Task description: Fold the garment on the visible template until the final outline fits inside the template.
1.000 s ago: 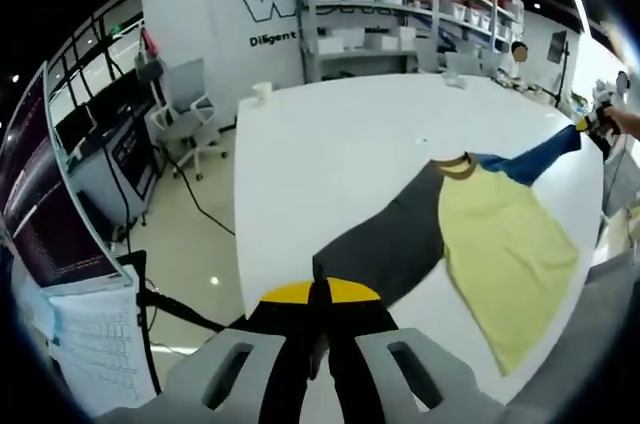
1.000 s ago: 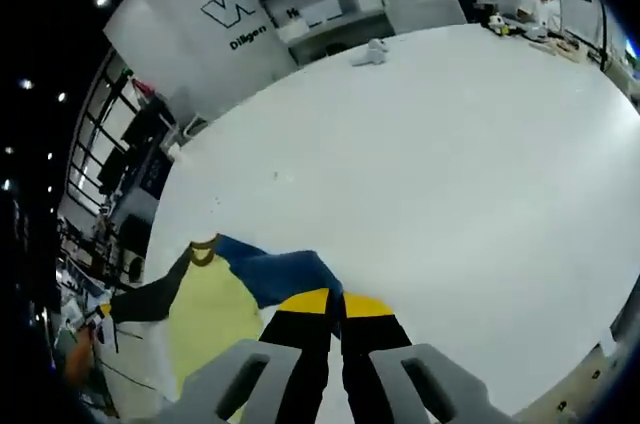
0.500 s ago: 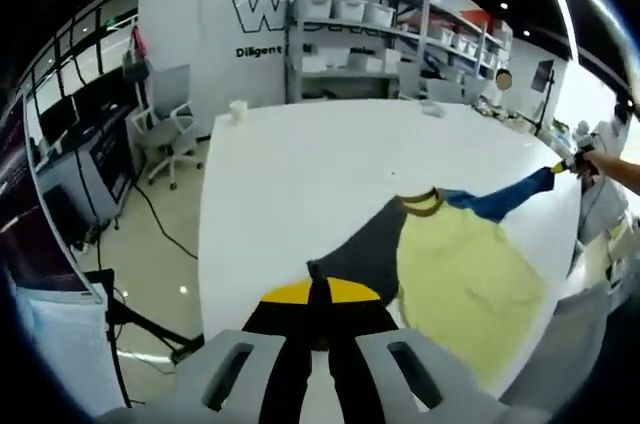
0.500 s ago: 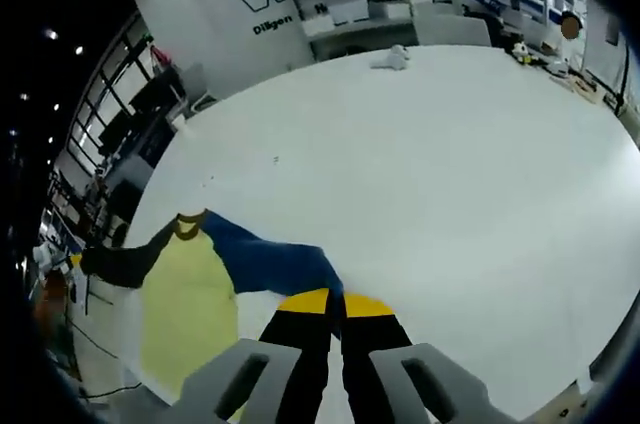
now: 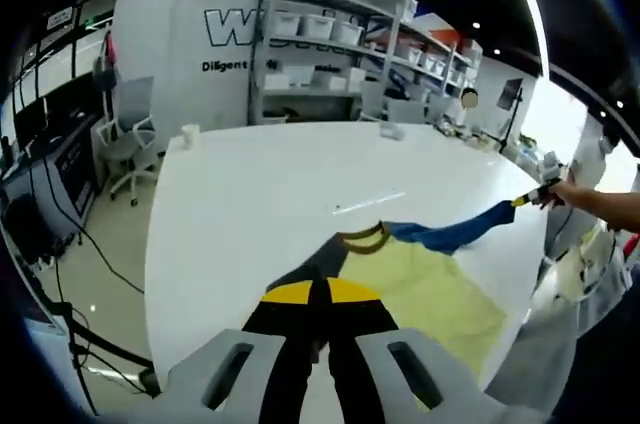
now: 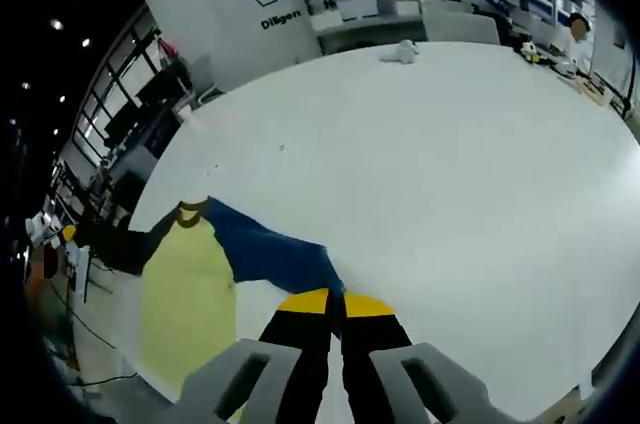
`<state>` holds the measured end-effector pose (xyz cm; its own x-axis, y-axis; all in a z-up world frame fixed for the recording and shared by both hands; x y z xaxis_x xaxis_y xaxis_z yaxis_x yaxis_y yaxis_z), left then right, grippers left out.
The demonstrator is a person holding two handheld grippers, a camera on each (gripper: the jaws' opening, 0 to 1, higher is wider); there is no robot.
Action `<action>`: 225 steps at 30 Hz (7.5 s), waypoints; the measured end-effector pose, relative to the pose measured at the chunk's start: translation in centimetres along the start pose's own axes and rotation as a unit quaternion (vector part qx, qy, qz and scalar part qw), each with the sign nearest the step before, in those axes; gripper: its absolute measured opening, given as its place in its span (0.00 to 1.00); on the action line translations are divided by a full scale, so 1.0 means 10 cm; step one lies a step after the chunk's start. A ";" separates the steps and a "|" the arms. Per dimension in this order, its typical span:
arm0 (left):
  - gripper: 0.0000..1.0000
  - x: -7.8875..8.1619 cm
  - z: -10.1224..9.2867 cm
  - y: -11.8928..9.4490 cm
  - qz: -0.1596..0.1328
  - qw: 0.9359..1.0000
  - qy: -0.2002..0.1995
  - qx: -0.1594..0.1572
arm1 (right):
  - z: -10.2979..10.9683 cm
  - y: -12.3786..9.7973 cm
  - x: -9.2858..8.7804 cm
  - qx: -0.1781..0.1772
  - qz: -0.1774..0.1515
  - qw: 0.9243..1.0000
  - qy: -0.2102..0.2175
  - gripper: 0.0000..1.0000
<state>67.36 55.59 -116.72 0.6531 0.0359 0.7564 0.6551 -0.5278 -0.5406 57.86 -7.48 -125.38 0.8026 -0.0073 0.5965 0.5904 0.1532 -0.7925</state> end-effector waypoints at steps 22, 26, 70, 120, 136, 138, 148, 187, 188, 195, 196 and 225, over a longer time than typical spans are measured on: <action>0.02 -0.04 -1.15 0.46 0.025 0.993 0.008 -0.114 | 0.02 0.17 -0.27 -0.002 0.008 1.000 -0.016 0.00; 0.02 -0.02 -1.28 0.54 0.025 0.992 0.010 -0.123 | 0.00 0.17 -0.30 -0.002 0.009 1.000 -0.014 0.00; 0.02 -0.46 -1.71 2.04 0.114 0.989 -0.026 -0.086 | 0.01 0.18 -0.38 0.027 -0.006 0.999 0.034 0.00; 0.00 -1.17 -2.21 2.79 0.162 0.981 0.019 -0.102 | -0.18 0.38 -0.57 0.055 0.008 0.998 0.026 0.00; 0.00 -1.28 -1.86 2.62 0.173 0.980 0.059 -0.079 | -0.15 0.39 -0.57 0.057 0.009 0.998 0.023 0.00; 0.00 -1.37 -1.84 2.61 0.178 0.979 0.065 -0.076 | -0.15 0.39 -0.57 0.056 0.009 0.998 0.022 0.00; 0.05 -1.36 -2.06 2.44 0.144 0.971 0.155 -0.115 | -0.22 0.35 -0.49 0.040 0.000 0.999 0.023 0.00; 0.41 -2.83 -2.71 1.68 0.202 0.875 0.301 -0.321 | -0.19 0.14 -0.06 0.018 -0.045 0.999 0.015 0.00; 0.41 -2.89 -2.72 1.67 0.211 0.871 0.304 -0.324 | -0.20 0.13 -0.05 0.017 -0.045 0.999 0.014 0.00; 0.41 -3.17 -2.74 1.63 0.254 0.851 0.318 -0.332 | -0.22 0.13 0.00 0.015 -0.050 0.999 0.014 0.00; 0.41 -3.18 -2.73 1.63 0.256 0.851 0.318 -0.330 | -0.22 0.14 0.00 0.015 -0.050 0.999 0.014 0.00; 0.30 -3.34 -2.75 1.46 0.306 0.836 0.292 -0.350 | -0.33 0.07 0.34 -0.010 -0.078 0.997 0.016 0.00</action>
<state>44.68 23.32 -139.70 0.3537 -0.7355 0.5778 -0.2509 -0.6698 -0.6989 61.29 -10.64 -124.30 0.7031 -0.0602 0.7086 0.7095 0.1274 -0.6931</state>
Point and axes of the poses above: the point that each gripper's makers call its tool centre point, and the gripper's own axes: y roughly forward along the fingers, z roughly to its left, x roughly out of its top, the point moved 6 cm from there along -y, roughly backward along the fingers, and after that the axes turned 13 degrees about -y, right-handed, at the moved point
